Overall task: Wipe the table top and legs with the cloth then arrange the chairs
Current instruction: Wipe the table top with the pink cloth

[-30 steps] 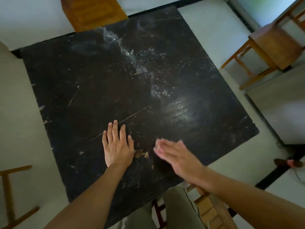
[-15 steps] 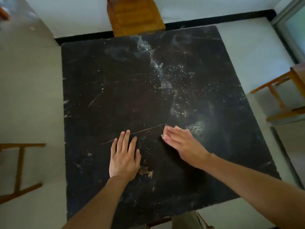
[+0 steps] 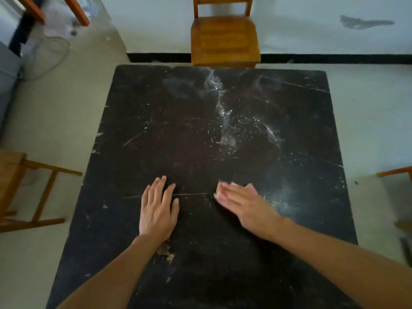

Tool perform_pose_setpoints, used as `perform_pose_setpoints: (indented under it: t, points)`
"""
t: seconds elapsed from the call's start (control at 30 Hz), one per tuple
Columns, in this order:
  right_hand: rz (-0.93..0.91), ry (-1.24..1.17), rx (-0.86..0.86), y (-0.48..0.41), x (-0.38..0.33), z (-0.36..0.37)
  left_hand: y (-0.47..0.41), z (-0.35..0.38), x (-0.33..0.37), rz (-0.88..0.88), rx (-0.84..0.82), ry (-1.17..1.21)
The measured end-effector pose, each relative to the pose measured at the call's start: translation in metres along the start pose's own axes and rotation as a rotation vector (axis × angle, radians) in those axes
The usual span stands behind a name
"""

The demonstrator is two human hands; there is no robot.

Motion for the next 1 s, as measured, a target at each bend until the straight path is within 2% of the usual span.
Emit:
perform_pose_setpoints:
  t: [0.07, 0.1, 0.13, 0.23, 0.3, 0.37, 0.5, 0.53, 0.57, 0.6, 0.7, 0.73, 0.77, 0.8, 0.87, 0.97, 1.0]
  points:
    - [-0.167, 0.002, -0.04, 0.003, 0.001, 0.01, -0.027, -0.004, 0.01, -0.028, 0.068, 0.043]
    - [-0.142, 0.007, -0.043, -0.011, 0.025, 0.013, -0.043, -0.005, 0.013, -0.035, 0.101, 0.058]
    - [-0.038, -0.005, -0.049, -0.032, 0.061, 0.014, -0.06, -0.006, 0.015, -0.037, 0.127, 0.072]
    - [0.444, -0.03, -0.085, -0.086, 0.194, -0.007, -0.098, -0.009, 0.008, -0.089, 0.171, 0.081]
    - [0.508, -0.036, -0.023, -0.098, 0.209, -0.022, -0.112, -0.008, -0.005, -0.185, 0.171, 0.083]
    - [0.32, -0.011, 0.065, -0.093, 0.161, -0.03, -0.118, -0.005, -0.015, -0.268, 0.153, 0.067]
    - [-0.26, -0.002, 0.008, -0.042, 0.027, 0.011, -0.12, -0.002, -0.016, -0.294, 0.121, 0.017]
    - [-0.337, 0.0, -0.03, -0.044, 0.023, 0.019, -0.121, -0.003, -0.017, -0.298, 0.117, 0.014]
    - [-0.337, -0.01, -0.041, -0.058, 0.038, 0.026, -0.123, -0.002, -0.017, -0.303, 0.11, 0.009]
    - [-0.242, -0.031, -0.045, -0.083, 0.065, 0.026, -0.124, -0.002, -0.019, -0.311, 0.104, 0.005]
    - [0.318, -0.032, -0.003, -0.163, 0.187, -0.012, -0.124, -0.001, -0.021, -0.324, 0.093, 0.002]
    - [0.429, -0.046, 0.0, -0.175, 0.215, -0.023, -0.123, -0.001, -0.02, -0.32, 0.092, 0.005]
    - [0.459, -0.038, 0.042, -0.183, 0.224, -0.034, -0.123, -0.001, -0.02, -0.315, 0.091, 0.008]
    - [0.435, -0.024, 0.075, -0.187, 0.219, -0.041, -0.124, -0.001, -0.02, -0.317, 0.088, 0.01]
    - [0.26, -0.046, 0.103, -0.174, 0.175, -0.034, -0.125, -0.002, -0.021, -0.334, 0.069, 0.007]
    - [-0.102, -0.026, 0.03, -0.128, 0.09, 0.004, -0.125, -0.001, -0.019, -0.349, 0.034, -0.008]
    - [-0.193, -0.011, -0.004, -0.121, 0.082, 0.015, -0.126, 0.0, -0.019, -0.351, 0.029, -0.013]
Point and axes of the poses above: each hand's wrist, its own y-axis away from the middle knuckle, its own z-axis out of the palm, x = y × z, the point moved 9 cm from there along -y, towards the middle knuckle, and after that the axes turned 14 degrees about y, right-handed, at the moved point
